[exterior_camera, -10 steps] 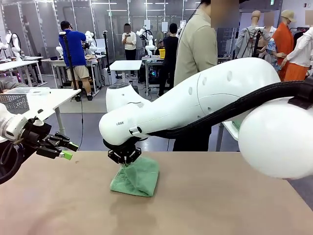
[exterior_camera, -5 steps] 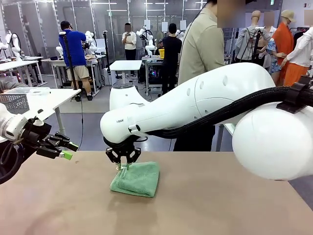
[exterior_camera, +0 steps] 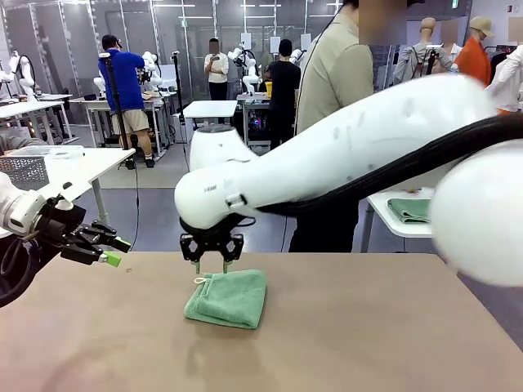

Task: Fold the towels and place them in the basket.
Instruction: When a person lays out a Towel with hook on the table, fold it in half twice.

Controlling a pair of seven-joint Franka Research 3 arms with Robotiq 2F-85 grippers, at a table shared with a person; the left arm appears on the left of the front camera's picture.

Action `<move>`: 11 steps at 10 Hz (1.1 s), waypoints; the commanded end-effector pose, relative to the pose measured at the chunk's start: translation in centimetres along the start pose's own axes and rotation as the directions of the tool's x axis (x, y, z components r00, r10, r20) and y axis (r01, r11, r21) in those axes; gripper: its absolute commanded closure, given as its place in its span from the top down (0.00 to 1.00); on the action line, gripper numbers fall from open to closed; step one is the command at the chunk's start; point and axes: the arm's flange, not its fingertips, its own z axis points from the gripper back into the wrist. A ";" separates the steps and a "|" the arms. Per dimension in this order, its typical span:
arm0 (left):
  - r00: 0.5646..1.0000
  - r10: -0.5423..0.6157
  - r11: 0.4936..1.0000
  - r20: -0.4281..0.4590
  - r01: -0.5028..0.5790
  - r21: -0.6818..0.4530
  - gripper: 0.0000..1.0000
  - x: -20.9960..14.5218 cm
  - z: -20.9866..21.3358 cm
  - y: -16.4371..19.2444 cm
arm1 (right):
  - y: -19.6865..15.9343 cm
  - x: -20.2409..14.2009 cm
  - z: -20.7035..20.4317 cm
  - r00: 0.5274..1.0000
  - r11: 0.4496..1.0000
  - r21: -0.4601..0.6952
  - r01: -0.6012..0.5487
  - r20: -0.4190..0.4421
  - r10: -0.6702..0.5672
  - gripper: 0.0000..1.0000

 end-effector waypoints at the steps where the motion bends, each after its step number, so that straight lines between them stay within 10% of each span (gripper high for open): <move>1: 1.000 -0.001 1.000 0.001 0.001 0.002 0.65 0.1 0.1 -0.2 | -6.1 -4.8 4.8 0.998 0.994 0.090 -0.062 0.006 0.061 0.66; 5: 1.000 -0.001 1.000 0.001 0.001 0.002 0.65 0.1 0.1 -0.2 | -12.1 -9.5 10.8 0.977 0.975 0.164 0.148 0.131 -0.170 0.66; 11: 1.000 -0.001 1.000 0.001 0.001 0.002 0.65 0.1 0.1 -0.2 | -13.4 -9.0 12.0 0.981 0.978 0.150 0.147 0.108 -0.164 0.66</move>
